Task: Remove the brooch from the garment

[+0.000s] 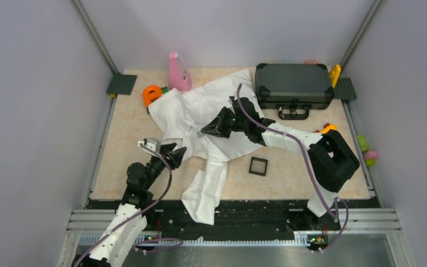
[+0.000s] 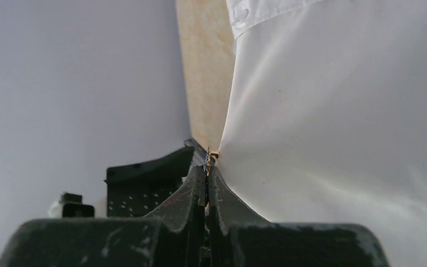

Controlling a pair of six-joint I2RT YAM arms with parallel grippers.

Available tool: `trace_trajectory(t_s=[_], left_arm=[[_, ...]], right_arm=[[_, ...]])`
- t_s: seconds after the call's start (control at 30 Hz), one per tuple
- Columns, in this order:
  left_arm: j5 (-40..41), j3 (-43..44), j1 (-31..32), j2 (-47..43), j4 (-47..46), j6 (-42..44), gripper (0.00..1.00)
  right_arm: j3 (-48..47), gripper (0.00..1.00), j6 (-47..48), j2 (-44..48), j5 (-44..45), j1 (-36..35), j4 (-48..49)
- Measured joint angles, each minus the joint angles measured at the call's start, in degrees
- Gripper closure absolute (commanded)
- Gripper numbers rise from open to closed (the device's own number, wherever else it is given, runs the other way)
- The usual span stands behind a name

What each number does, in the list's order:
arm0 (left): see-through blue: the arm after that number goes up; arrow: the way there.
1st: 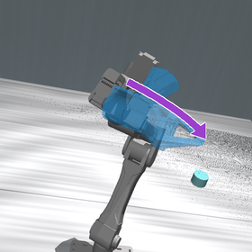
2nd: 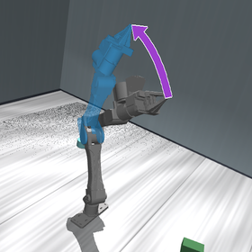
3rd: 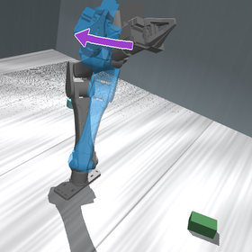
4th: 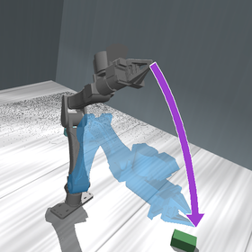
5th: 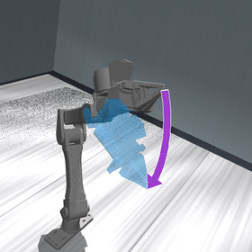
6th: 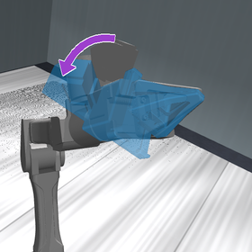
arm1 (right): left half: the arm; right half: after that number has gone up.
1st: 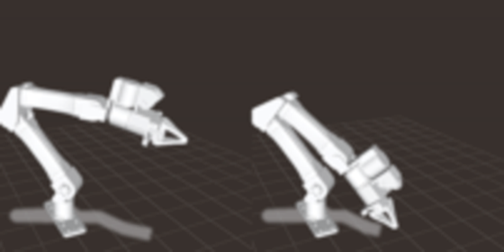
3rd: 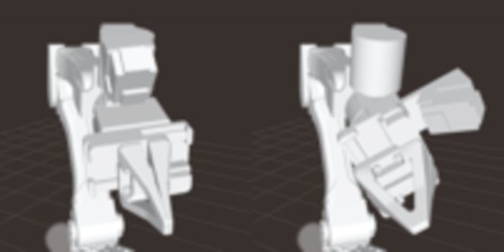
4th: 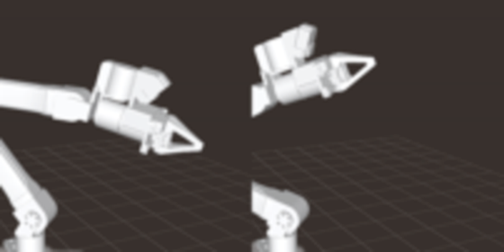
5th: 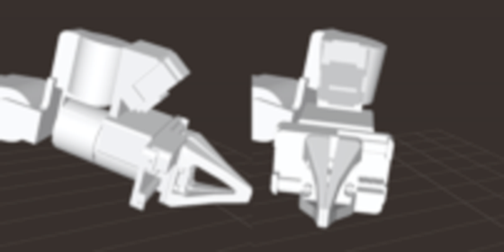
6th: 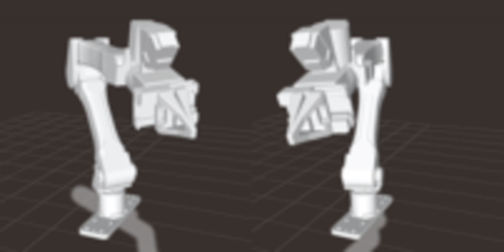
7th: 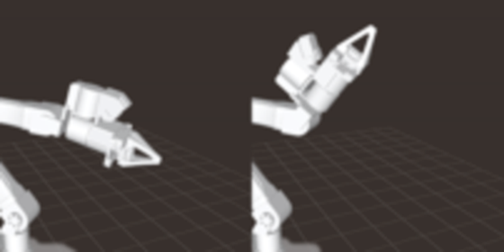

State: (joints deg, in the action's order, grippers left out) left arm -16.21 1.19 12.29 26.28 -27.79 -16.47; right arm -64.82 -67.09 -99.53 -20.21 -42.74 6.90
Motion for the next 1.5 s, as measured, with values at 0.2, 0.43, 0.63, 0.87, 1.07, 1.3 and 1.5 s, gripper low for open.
trace_trajectory(t_s=[0.2,0.43,0.63,0.87,1.07,1.3,1.5], left_arm=[[-11.4,-0.3,4.3,4.9,-11.3,11.5,0.44],[-14.9,2.1,8.9,11.1,-13.4,26.9,0.51],[-16.1,5.0,11.6,17.9,-15.1,37.9,0.56],[-15.9,7.5,12.3,23.3,-16.3,44.5,0.59],[-14.8,7.5,13.0,24.1,-17.7,46.3,0.59],[-12.9,7.7,13.6,21.6,-17.6,47.7,0.60],[-12.6,7.7,14.5,18.6,-16.5,48.8,0.61]], right_arm=[[3.3,1.00,-13.4,2.2,-5.0,1.7,2.6],[4.1,1.00,-20.2,2.2,-8.4,1.7,2.2],[4.1,1.00,-21.9,2.3,-9.6,1.7,2.2],[4.1,1.00,-22.2,2.5,-9.9,2.0,2.3],[5.0,1.00,-22.1,3.9,-9.0,2.1,2.3],[5.2,1.00,-21.8,4.2,-8.7,2.0,1.6],[5.2,1.00,-20.5,4.2,-7.2,2.0,0.1]])
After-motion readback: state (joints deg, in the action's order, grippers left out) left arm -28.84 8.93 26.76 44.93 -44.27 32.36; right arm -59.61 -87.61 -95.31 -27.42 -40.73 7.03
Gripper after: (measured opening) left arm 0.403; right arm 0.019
